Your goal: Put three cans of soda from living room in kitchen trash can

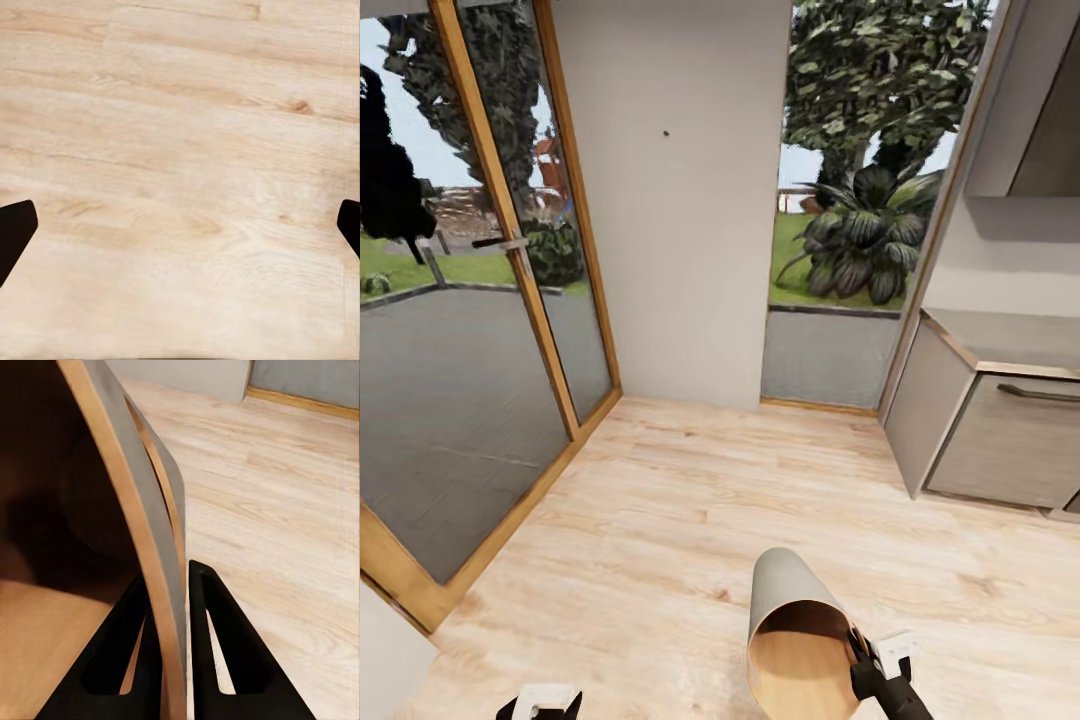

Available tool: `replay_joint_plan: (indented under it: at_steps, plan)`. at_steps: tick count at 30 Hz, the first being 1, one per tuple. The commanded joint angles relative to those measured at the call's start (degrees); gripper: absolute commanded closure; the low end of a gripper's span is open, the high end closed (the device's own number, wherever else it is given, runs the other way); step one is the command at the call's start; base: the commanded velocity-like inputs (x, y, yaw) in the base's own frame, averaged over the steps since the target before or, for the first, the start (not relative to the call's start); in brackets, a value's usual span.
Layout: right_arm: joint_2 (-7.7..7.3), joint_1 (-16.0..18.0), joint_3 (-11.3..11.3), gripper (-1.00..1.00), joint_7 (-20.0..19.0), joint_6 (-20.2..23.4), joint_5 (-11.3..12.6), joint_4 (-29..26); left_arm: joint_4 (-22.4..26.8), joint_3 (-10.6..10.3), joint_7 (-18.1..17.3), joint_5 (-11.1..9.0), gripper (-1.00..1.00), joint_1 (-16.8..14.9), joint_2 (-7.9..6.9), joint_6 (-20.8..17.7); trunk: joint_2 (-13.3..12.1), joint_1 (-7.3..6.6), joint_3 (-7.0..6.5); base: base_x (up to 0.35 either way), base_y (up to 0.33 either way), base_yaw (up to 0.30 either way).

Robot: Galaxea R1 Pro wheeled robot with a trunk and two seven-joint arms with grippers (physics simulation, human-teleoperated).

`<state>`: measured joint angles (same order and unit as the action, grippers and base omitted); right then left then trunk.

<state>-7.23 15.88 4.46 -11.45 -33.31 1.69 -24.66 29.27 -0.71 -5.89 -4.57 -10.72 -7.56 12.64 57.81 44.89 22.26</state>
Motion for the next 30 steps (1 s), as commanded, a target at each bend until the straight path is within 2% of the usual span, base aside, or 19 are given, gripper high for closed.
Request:
replay_joint_plan:
  at_steps: [1,30]
  plan:
    - [0.01,0.0,-0.1,1.00,-0.5,0.0,0.2,-0.1,0.0,0.0,0.0,0.0,-1.00,0.0,0.00,0.0,0.0,0.00,-0.01,0.000,0.000,0.248]
    - [0.02,0.0,-0.2,1.00,-0.6,0.0,0.2,-0.1,0.0,0.0,0.0,0.0,-1.00,0.0,0.09,0.0,0.0,0.00,-0.12,0.000,0.000,0.248]
